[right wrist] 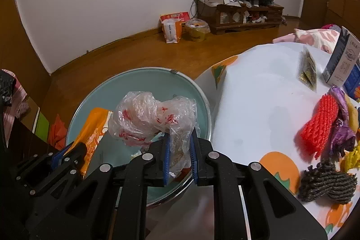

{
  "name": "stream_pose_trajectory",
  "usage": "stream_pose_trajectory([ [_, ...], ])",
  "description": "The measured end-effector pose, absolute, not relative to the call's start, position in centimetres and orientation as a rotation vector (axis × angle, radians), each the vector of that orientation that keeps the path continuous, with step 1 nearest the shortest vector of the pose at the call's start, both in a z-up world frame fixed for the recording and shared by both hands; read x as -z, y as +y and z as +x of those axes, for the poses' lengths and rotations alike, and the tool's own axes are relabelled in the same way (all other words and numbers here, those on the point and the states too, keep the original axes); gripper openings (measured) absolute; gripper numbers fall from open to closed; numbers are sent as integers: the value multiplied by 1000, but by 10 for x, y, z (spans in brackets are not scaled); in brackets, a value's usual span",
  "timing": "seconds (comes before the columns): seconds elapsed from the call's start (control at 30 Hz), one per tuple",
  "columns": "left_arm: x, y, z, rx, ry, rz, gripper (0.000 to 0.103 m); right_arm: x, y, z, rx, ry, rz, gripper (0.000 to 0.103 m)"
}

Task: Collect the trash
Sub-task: 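Carry the orange wrapper and clear bag over the blue bin and open both tools, then move both open tools back over the remaining trash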

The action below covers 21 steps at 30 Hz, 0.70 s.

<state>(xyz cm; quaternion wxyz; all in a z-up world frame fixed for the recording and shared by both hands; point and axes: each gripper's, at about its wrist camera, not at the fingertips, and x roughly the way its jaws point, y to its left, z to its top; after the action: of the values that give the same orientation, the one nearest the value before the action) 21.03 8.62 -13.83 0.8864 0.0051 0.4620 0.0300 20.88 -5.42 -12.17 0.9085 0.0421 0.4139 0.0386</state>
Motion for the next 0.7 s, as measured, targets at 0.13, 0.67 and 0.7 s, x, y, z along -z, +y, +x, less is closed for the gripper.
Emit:
stream_pose_trajectory([
  [0.13,139,84,213,-56,962,16,10,125,-50,211,-92,862,78,18],
  [0.67,127,90,204,-73,933,3,51,100,-61,200,-94,815,93,63],
  [0.7,125,91,203,-82,927,1,55,97,-64,197,-87,807,100,66],
])
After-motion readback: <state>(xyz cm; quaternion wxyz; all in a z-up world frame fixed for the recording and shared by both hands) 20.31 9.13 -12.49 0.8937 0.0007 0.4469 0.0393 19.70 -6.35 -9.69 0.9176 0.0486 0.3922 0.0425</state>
